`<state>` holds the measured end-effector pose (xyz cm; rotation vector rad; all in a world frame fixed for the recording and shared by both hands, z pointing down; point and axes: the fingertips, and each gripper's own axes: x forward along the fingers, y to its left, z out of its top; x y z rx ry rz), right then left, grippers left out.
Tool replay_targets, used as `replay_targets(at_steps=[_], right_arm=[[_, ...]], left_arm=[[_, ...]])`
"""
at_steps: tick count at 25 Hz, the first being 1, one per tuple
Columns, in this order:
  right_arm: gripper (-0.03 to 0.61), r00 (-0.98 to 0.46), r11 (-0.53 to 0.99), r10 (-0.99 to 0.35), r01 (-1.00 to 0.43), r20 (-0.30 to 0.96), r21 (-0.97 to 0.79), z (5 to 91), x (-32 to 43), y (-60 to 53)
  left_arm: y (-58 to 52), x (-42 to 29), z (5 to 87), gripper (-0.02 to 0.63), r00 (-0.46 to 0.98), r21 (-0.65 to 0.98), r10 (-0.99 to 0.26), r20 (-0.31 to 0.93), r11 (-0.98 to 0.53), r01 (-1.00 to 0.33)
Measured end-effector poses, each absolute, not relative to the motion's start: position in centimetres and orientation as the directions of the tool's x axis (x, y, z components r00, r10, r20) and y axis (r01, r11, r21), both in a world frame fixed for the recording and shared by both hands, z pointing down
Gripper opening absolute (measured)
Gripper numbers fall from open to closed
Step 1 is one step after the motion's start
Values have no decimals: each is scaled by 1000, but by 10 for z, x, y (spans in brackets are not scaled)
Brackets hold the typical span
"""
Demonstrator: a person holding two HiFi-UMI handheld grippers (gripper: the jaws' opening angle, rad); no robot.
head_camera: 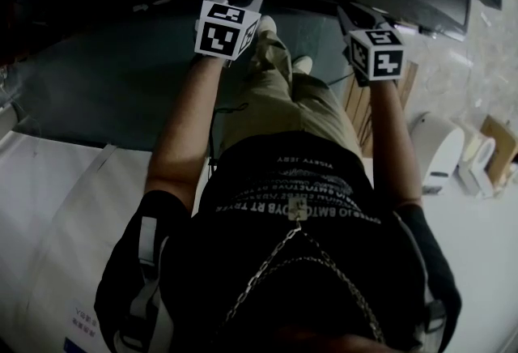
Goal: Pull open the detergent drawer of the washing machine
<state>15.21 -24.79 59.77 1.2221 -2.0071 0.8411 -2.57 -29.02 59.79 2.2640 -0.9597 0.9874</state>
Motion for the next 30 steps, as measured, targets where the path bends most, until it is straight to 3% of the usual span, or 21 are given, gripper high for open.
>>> replay_targets(at_steps=[7,23,30], right_arm=[[74,-349,345,-500,-920,792,-188,610,157,-250],[74,-352,306,-489,-926,798,-220,613,149,-248],[74,-365,317,-463,-919,807,-234,616,147,-236]], left_arm=[[-291,-29,605,101,494,158,-396,774,-635,-756],[-288,-23,613,110,470,135,-310,827,-702,-699],[-278,-28,610,109,479,183,-299,826,-661,-728]])
